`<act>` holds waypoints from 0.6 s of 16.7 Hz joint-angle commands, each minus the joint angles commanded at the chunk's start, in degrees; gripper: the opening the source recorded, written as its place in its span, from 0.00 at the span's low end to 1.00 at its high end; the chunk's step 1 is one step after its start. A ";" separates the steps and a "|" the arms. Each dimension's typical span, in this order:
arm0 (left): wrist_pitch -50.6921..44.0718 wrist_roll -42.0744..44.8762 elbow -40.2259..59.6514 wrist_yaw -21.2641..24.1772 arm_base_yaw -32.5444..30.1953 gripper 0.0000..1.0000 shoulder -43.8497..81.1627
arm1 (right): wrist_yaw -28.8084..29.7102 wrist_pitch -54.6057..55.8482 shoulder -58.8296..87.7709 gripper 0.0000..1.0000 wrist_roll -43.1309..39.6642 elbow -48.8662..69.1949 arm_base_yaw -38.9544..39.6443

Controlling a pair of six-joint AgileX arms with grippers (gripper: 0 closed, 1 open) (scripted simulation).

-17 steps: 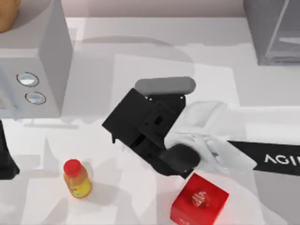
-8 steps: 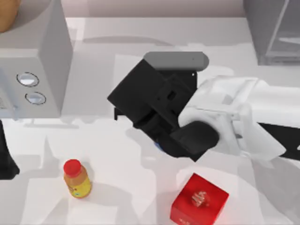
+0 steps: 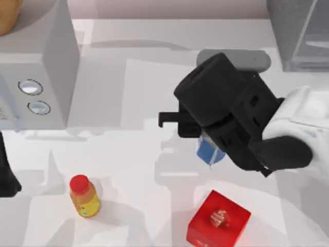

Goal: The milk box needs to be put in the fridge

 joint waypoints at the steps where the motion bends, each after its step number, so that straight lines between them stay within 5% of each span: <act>1: 0.00 0.00 0.00 0.00 0.00 1.00 0.00 | -1.57 1.88 -4.15 0.00 -1.42 -2.89 -1.52; 10: 0.00 0.00 0.00 0.00 0.00 1.00 0.00 | -19.18 19.30 -50.07 0.00 -19.40 -35.21 -23.62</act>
